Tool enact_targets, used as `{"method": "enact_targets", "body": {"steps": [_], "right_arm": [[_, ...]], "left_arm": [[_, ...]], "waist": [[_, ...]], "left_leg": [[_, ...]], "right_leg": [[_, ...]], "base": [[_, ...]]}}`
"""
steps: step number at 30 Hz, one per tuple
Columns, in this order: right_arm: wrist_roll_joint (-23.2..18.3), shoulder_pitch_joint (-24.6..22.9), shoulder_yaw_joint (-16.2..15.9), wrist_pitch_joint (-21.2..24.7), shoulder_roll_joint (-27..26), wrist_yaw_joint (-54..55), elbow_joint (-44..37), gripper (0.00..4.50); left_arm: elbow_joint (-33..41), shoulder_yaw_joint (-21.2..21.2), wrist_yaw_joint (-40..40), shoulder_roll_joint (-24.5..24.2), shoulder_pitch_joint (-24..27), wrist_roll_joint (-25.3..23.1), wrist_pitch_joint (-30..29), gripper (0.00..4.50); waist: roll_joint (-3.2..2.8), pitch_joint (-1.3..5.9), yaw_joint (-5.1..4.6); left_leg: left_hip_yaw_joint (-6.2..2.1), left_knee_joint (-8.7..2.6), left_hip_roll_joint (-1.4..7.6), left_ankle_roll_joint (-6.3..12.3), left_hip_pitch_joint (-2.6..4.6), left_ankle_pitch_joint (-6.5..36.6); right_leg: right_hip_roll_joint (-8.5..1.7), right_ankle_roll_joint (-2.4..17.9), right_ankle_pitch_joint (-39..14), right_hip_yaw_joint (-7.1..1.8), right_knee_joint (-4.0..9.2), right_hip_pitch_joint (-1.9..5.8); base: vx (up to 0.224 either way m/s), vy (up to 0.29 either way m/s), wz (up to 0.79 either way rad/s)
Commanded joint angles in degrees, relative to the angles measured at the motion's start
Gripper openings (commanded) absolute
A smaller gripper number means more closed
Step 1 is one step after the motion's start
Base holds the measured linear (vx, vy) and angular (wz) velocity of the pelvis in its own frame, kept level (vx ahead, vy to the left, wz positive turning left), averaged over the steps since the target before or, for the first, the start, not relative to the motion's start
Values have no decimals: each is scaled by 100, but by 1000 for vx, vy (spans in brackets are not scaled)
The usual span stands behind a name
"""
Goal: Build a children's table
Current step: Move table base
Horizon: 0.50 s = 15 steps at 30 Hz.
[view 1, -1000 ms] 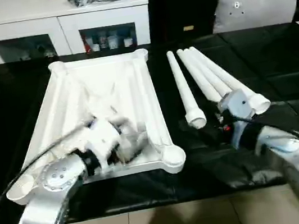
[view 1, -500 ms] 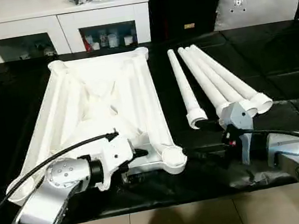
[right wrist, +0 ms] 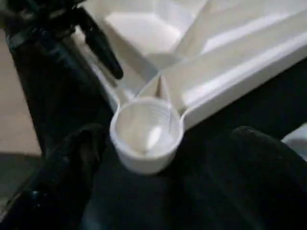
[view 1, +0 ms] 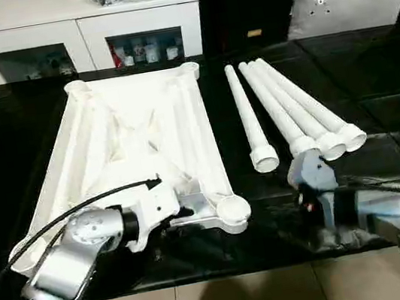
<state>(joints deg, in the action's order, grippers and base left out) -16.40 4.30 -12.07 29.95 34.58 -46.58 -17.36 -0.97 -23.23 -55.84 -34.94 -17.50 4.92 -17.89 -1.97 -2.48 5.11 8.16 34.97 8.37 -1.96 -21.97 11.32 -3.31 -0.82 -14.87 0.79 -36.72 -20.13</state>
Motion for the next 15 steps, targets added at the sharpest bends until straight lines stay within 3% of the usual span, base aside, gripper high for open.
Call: {"method": "enact_targets", "body": {"steps": [1, 2, 3, 5, 7, 15], "right_arm": [[-33, 14, -67, 93, 88, -156, -91, 450], [-74, 2, -66, 103, 98, -192, -102, 450], [-157, -27, -50, 127, 107, -237, -137, 450], [-194, -63, -30, 133, 111, -249, -176, 450], [-138, -118, -11, 99, 100, -177, -209, 450], [-89, -203, 31, 54, 3, -37, -222, 450]], "left_arm": [[-119, -49, 33, 21, -143, -125, 96, 148], [-137, -57, 19, 20, -150, -136, 104, 132], [-199, -78, -12, 23, -177, -163, 126, 132], [-271, -95, -45, 39, -206, -195, 161, 115], [-352, -103, -99, 99, -253, -199, 176, 103], [-523, -19, 0, 272, -295, -155, -33, 48]], "waist": [[-51, 273, 8], [-47, 272, 4], [-90, 270, 6], [-63, 269, 3], [-99, 260, 1], [-118, 252, 9]], "left_leg": [[-149, -506, 419, -38, 124, 1262], [-148, -508, 420, -27, 119, 1251], [-156, -509, 424, -21, 125, 1282], [-152, -508, 431, -3, 125, 1300], [-145, -506, 424, 0, 120, 1304], [-145, -510, 433, 28, 114, 1261]], "right_leg": [[-479, 1288, 21, -225, 454, 116], [-481, 1304, 31, -225, 454, 116], [-479, 1326, 17, -222, 456, 112], [-482, 1365, 41, -224, 452, 119], [-484, 1389, -69, -225, 467, 112], [-492, 1429, -213, -226, 472, 106]], "base": [[0, 0, 0], [0, 0, 0], [0, 0, 0], [0, 0, 0], [0, 0, 0], [0, 0, 0]]}}
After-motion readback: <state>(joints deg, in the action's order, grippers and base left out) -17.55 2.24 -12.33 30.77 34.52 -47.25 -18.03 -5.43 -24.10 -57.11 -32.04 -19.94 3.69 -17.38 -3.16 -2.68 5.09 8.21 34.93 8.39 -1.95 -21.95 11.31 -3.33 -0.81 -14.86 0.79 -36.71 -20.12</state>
